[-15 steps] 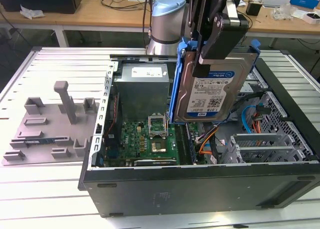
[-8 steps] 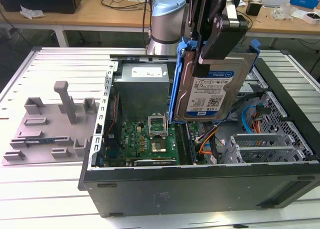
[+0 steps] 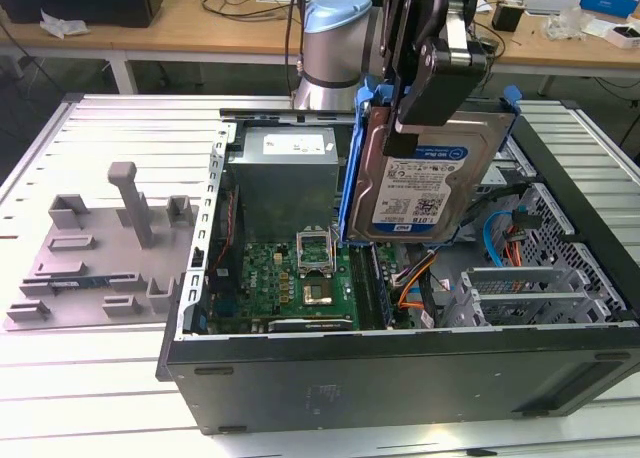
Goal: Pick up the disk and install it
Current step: 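Insert the disk into the insertion slot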
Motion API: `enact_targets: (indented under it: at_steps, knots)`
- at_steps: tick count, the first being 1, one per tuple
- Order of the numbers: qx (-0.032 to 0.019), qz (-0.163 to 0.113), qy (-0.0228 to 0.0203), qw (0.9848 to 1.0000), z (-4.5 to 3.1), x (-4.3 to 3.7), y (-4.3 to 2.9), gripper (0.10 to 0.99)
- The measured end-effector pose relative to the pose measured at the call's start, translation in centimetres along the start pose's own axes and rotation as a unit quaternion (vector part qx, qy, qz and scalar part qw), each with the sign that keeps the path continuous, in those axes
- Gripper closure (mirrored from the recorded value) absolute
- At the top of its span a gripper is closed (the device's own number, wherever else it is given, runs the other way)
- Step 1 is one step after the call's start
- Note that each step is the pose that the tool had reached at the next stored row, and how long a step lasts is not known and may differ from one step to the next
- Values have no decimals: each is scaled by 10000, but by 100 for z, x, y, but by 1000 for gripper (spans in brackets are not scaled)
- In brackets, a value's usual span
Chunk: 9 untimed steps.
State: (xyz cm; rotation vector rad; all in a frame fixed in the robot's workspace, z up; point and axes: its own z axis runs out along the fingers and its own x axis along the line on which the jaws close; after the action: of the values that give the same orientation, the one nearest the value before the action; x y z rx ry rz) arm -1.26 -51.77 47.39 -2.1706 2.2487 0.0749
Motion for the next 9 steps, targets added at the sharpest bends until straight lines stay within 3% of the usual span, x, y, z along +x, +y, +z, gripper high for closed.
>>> enact_targets:
  at_steps: [9]
  knots:
    - [1,8,-2,10000,5,0,0,718]
